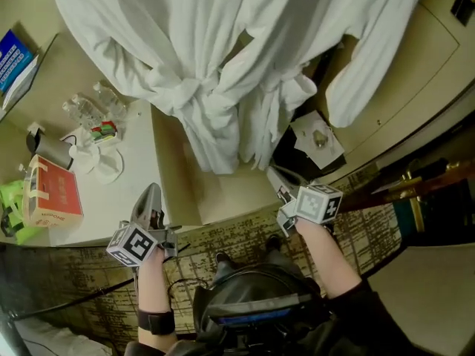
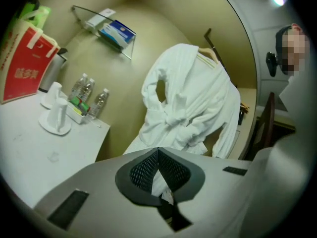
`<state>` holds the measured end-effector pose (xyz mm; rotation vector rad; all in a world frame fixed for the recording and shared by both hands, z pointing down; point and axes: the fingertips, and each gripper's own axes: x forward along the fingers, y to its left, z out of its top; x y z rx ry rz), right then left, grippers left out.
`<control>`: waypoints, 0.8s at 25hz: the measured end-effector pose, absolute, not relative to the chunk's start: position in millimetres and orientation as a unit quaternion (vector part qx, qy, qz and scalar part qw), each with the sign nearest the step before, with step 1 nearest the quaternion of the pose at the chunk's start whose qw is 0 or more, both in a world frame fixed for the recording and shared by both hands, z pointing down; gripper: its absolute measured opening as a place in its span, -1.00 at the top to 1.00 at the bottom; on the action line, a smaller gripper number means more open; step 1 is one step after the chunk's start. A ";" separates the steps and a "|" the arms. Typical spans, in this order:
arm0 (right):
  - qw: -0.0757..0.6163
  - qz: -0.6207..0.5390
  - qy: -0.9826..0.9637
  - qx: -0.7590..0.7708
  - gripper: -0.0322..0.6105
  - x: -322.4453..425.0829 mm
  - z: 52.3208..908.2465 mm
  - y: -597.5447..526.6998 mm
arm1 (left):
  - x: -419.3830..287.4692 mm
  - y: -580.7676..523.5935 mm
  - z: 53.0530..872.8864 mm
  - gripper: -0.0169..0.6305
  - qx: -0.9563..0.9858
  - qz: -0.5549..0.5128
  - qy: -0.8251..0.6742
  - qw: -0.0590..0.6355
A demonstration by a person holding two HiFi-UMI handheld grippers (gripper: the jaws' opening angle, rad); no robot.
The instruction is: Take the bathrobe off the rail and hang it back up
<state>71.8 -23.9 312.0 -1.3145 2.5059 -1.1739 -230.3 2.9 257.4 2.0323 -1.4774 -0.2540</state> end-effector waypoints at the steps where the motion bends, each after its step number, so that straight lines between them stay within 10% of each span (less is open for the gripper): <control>1: 0.032 -0.373 0.817 -0.438 0.85 81.2 311.3 -24.0 | -218.1 -0.6 256.7 0.95 0.777 -0.083 -0.550 0.295; 20: -0.213 -0.110 0.820 -0.519 0.85 155.2 299.4 -13.9 | -118.8 -14.3 269.4 0.95 0.823 0.149 -0.542 0.086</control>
